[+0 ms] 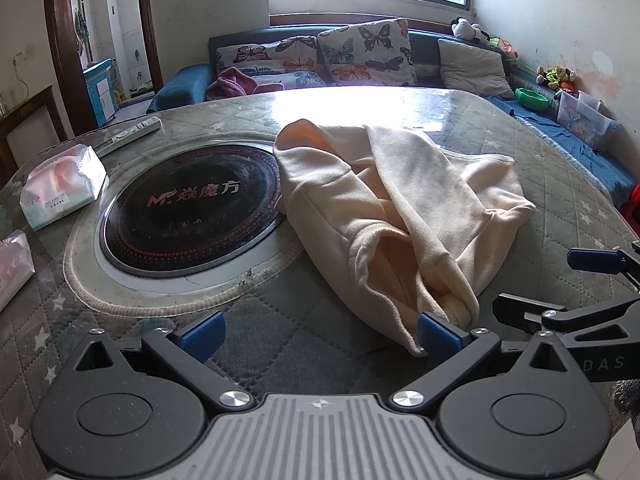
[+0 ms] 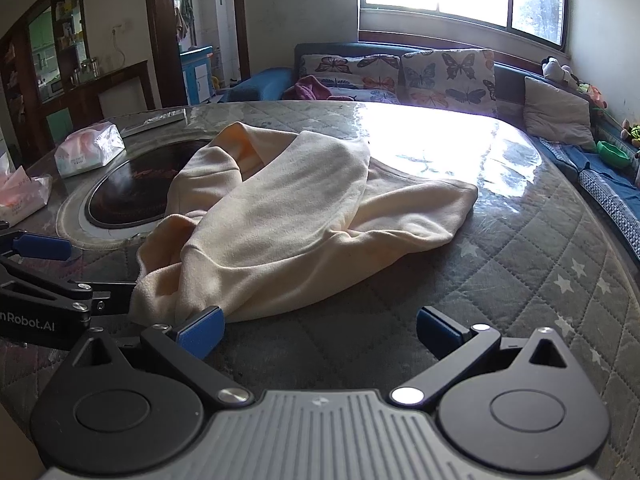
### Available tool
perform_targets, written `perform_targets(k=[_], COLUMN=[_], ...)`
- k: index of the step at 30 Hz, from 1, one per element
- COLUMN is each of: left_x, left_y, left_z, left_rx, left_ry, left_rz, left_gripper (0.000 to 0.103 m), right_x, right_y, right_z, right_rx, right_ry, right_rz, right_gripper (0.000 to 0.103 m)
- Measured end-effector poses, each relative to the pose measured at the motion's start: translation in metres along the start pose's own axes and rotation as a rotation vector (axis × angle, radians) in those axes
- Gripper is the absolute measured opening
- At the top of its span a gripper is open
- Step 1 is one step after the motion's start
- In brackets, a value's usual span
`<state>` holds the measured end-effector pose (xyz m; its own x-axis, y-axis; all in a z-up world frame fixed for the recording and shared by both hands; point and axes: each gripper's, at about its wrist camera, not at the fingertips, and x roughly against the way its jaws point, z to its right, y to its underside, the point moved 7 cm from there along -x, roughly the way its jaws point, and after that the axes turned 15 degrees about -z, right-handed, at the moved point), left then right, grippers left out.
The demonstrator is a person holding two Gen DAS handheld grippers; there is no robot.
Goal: Fold clothes
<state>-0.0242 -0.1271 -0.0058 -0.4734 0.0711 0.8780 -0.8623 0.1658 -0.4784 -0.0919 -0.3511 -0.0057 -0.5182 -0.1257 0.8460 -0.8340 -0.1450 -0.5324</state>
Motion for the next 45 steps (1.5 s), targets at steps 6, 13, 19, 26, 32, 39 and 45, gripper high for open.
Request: perform_targets(k=[6,13,19,26,32,39,45], left_x=[0.0,-0.001,0.001,0.002,-0.002,-0.009,-0.018], left_y=[-0.005,-0.011,-0.019,-0.035,-0.048,-0.063,-0.077], left_z=[-0.002,-0.005,-0.009,-0.019,-0.024,-0.027,-0.031], left_rx=[-0.001,-0.002,-0.013,-0.01,-0.009,-0.011,-0.009], left_ry=[0.005,0.005,0.005,0.0,-0.01,-0.015,-0.028], left_rz=[0.005,0.009,0.023,0.04,0.046,0.047,0.049], left_gripper=[0.103,0.103,0.103,0.103,0.103,0.103,0.103], right_x=[-0.001,-0.004,-0.004,-0.002,-0.002,-0.009,-0.016], right_y=[-0.006,-0.013,-0.022,-0.038,-0.052,-0.071,-0.096], right_z=[0.0,-0.001,-0.003,-0.005,-0.004,-0.004,-0.003], right_rx=[0.005,0.008,0.017,0.053,0.071,0.074,0.092], right_ry=[-0.005,-0.015,-0.026,-0.027,-0.026,-0.029,-0.025], right_rz=[0.003,0.005,0.013,0.033,0.047,0.059,0.082], right_gripper=[0.103,0.103,0.103,0.103,0.103,0.102,0.098])
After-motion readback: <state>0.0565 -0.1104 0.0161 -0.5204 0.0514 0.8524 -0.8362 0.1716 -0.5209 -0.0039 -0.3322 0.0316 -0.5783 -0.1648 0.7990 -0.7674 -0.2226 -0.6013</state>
